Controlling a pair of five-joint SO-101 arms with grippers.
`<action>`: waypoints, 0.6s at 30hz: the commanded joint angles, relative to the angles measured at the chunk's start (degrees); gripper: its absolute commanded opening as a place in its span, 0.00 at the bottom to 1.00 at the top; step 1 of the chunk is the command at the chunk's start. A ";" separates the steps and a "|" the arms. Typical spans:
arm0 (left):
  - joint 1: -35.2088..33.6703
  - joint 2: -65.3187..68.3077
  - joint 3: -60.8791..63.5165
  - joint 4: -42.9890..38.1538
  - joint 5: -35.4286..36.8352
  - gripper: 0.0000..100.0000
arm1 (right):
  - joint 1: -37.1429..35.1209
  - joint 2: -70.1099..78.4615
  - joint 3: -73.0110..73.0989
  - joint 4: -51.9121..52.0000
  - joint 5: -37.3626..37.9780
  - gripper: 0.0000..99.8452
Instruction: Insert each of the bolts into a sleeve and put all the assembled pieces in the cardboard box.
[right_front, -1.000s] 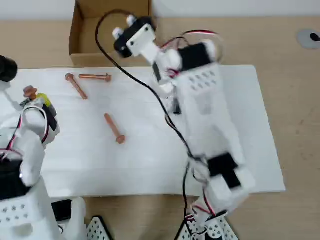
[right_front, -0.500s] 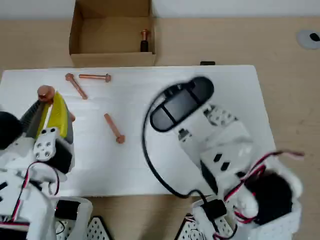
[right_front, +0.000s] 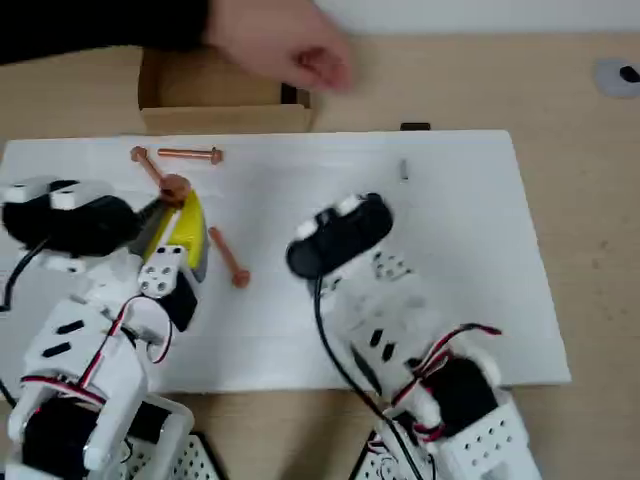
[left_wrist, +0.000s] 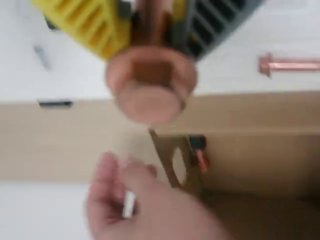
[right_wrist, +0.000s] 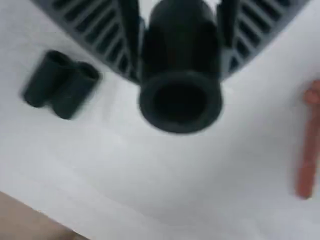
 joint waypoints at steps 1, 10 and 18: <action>1.23 -0.66 1.14 -1.58 -0.26 0.01 | -2.51 -9.80 5.41 -3.69 3.69 0.01; 1.32 -0.75 1.85 -3.34 -0.09 0.01 | -2.51 -28.70 18.33 -7.38 8.88 0.01; 1.41 -0.31 4.31 -10.20 -0.35 0.01 | -7.96 -31.25 28.88 -24.26 8.88 0.01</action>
